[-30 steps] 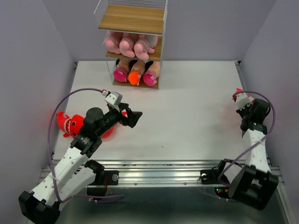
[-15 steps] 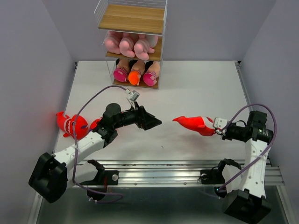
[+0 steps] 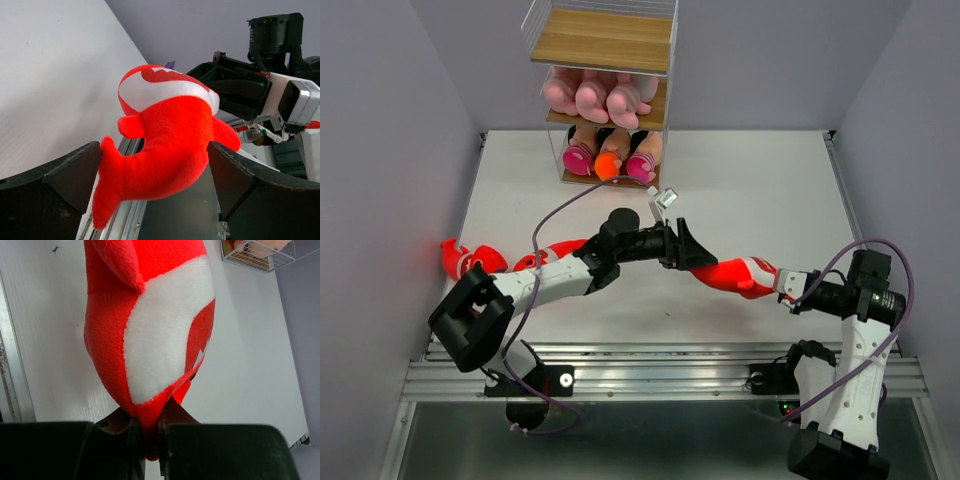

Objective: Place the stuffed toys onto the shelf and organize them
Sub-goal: Pass the stuffed toy from the right arm to the left

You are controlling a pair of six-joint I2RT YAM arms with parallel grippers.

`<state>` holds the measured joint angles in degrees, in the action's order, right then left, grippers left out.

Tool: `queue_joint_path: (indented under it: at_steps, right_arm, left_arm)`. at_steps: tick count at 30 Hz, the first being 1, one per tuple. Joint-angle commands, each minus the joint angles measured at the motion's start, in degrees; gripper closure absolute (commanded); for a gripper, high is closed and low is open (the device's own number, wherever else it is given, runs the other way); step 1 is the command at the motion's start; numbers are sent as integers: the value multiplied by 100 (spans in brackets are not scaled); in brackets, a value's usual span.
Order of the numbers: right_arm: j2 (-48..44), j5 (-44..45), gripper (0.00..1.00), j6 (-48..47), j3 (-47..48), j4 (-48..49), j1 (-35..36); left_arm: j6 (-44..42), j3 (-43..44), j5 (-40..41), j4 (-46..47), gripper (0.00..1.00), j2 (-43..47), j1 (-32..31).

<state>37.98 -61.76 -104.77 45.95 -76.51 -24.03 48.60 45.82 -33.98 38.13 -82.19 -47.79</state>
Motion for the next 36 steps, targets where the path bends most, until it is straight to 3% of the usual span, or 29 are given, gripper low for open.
queue_joint_path:
  at_steps: [1,6,10,11,13,17,21,24,25,29,30,32,36]
  right_arm:
    - [8,-319,99,-140,-43,-303,-31]
    - [183,-495,99,-79,36,-294,-31]
    - [324,-425,99,-35,10,-207,-31]
    - [333,-399,99,122,-16,-128,-31]
    - [281,-311,99,333,-113,205,-31]
    - [131,-205,99,897,-253,716,-31]
    - [113,-179,98,1011,-298,831,-31]
    - [149,-161,94,1055,-298,839,-31]
    - [149,-161,92,1064,-298,848,-31]
    - [122,-170,67,1108,-298,848,-31]
    - [122,-179,52,1125,-289,840,-31]
    - [114,-196,34,1222,-280,848,-31]
    - [157,-240,20,1406,-254,866,-31]
  left_arm:
    - [71,497,128,-59,1,-183,-213]
    - [-78,656,-82,-130,2,-517,-494]
    - [-202,744,-477,36,14,-631,-687]
    - [-202,753,-609,106,24,-683,-705]
    - [-193,779,-935,265,33,-710,-741]
    - [-246,762,-1163,309,61,-719,-802]
    - [-281,744,-1313,327,98,-728,-820]
    - [-307,700,-1313,335,100,-710,-820]
    - [-333,691,-1305,335,100,-693,-811]
    - [-718,673,-1059,29,100,-527,-820]
    - [-877,691,-850,-346,100,-491,-820]
    - [-1272,779,-541,-849,100,-368,-811]
    - [-2282,806,564,-2034,100,-122,-802]
